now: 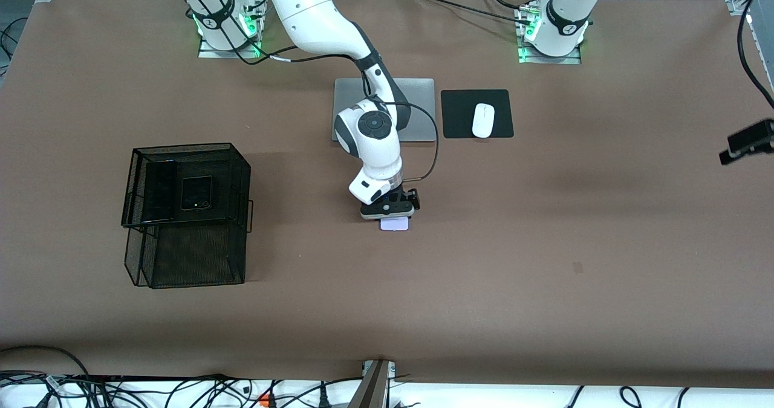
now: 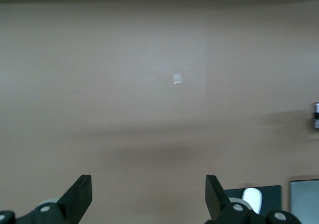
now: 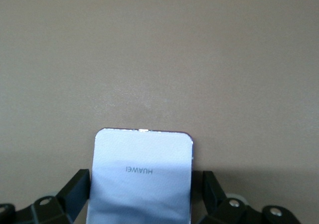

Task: Place phones with both arms
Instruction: 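Carry the white phone to the mesh basket with the right gripper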

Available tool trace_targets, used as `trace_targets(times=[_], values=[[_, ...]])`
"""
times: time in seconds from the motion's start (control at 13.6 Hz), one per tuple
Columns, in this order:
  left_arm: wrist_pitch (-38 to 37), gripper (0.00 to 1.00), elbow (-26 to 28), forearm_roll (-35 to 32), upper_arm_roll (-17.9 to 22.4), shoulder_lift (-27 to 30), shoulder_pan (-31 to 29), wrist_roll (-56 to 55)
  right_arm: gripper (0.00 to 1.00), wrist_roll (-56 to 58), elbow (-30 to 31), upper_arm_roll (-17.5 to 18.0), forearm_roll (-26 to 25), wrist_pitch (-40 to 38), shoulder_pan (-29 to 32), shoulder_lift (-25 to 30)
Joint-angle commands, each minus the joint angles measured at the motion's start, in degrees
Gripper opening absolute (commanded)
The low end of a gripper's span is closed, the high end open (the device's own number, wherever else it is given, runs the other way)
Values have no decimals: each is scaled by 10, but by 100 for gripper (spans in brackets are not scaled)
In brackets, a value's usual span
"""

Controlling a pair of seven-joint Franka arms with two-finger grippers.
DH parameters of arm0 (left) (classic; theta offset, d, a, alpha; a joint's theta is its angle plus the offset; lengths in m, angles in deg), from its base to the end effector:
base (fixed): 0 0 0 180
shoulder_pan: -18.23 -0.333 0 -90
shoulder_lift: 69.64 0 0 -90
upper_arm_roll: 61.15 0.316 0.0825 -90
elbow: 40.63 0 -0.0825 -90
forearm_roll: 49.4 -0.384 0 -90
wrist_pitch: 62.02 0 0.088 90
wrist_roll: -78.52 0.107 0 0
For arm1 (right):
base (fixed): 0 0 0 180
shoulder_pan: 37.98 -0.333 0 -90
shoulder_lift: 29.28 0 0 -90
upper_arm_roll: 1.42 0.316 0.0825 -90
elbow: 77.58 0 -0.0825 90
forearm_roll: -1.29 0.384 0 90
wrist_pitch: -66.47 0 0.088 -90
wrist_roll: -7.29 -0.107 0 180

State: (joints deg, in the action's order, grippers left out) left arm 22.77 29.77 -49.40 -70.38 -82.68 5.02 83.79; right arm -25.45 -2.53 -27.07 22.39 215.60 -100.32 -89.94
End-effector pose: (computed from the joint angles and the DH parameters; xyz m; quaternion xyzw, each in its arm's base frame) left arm 0.6109 0.0563 0.6447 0.9997 -0.0090 0.0147 0.0169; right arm 0.5566 0.5256 0.1649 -0.9836 -0.0267 -0.1710 0.0498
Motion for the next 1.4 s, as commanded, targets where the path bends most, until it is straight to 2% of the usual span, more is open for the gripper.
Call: trace_targets(times=[0.0, 0.07, 0.15, 0.22, 0.29, 0.37, 0.59, 0.74, 0.88, 1.03, 1.18, 1.32], values=[[4, 100, 49, 11, -31, 45, -3, -32, 99, 7, -17, 1, -3, 4, 2, -10], [5, 100, 61, 11, -38, 54, -3, -31, 97, 4, -17, 1, -4, 4, 2, -10], [4, 100, 70, 10, -41, 59, -3, -25, 80, 7, -17, 1, -6, 5, 1, -10], [4, 100, 86, 5, -43, 69, -3, -23, 37, 7, -17, 1, -8, 4, 1, -9], [5, 100, 103, 4, -43, 78, -5, -21, 13, 8, -17, 1, -8, 4, 2, -8], [12, 100, 125, 3, -43, 86, -7, -12, 8, 9, -17, -2, -10, 1, 1, -6], [60, 100, 203, -3, -37, 132, -2, 19, 5, 8, -13, -21, -19, -16, -1, 13], [59, 100, 199, -1, -34, 137, -1, 20, 5, 15, -14, -74, -19, -120, -1, 60], [59, 100, 185, -1, -15, 135, 23, 15, 5, 48, -15, -121, -14, -225, 10, 131], [58, 100, 183, -2, -1, 135, 36, 15, 6, 103, -10, -141, -12, -295, 44, 191], [58, 100, 184, -2, -3, 135, 34, 15, 6, 180, -11, -154, -10, -364, 110, 242], [61, 100, 183, -3, -5, 133, 35, 14, 7, 258, -10, -152, 2, -406, 195, 265]])
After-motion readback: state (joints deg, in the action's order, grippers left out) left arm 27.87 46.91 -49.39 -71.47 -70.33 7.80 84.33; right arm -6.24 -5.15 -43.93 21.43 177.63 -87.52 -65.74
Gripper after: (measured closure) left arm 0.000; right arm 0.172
